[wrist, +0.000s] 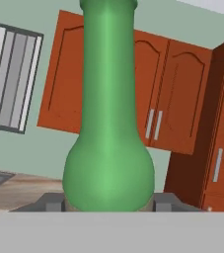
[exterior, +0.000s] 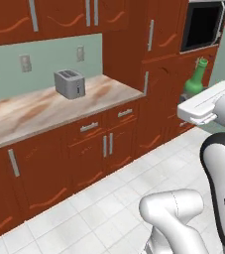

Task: Get the candle and the beer from the cabinet and move them to the dining counter.

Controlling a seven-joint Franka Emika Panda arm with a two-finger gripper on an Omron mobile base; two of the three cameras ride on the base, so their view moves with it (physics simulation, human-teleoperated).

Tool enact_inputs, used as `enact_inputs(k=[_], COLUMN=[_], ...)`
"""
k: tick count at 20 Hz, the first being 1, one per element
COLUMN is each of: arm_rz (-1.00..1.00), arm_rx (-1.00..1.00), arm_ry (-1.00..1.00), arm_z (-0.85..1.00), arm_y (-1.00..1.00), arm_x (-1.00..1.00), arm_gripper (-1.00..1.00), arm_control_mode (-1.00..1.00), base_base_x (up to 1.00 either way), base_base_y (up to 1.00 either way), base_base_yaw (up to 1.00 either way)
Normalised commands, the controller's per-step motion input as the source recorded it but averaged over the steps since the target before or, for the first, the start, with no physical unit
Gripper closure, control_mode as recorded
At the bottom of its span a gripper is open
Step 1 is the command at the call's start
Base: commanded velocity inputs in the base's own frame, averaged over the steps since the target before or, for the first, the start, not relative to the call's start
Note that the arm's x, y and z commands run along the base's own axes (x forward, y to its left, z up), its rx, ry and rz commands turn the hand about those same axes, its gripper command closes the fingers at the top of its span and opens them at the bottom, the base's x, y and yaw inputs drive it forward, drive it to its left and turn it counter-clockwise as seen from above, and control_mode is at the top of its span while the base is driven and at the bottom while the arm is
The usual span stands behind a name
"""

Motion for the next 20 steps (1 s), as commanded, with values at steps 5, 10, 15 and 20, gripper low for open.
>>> enact_inputs(k=[5,10,15,20], arm_rz=[0.00,0.00,0.00,0.00], arm_rx=[0.00,0.00,0.00,0.00], arm_ry=[0.00,0.00,0.00,0.00], arm_z=[0.00,0.00,0.00,0.00], arm_y=[0.00,0.00,0.00,0.00], arm_x=[0.00,0.00,0.00,0.00], arm_gripper=[1.00,1.00,1.00,1.00], arm_control_mode=[1.00,1.00,1.00,1.00], base_base_x=[-0.18,-0.08,-0.01,0.00], base_base_y=[0.67,0.80,0.75,0.53], base_base_yaw=[-0.44,-0.41,-0.39,-0.41])
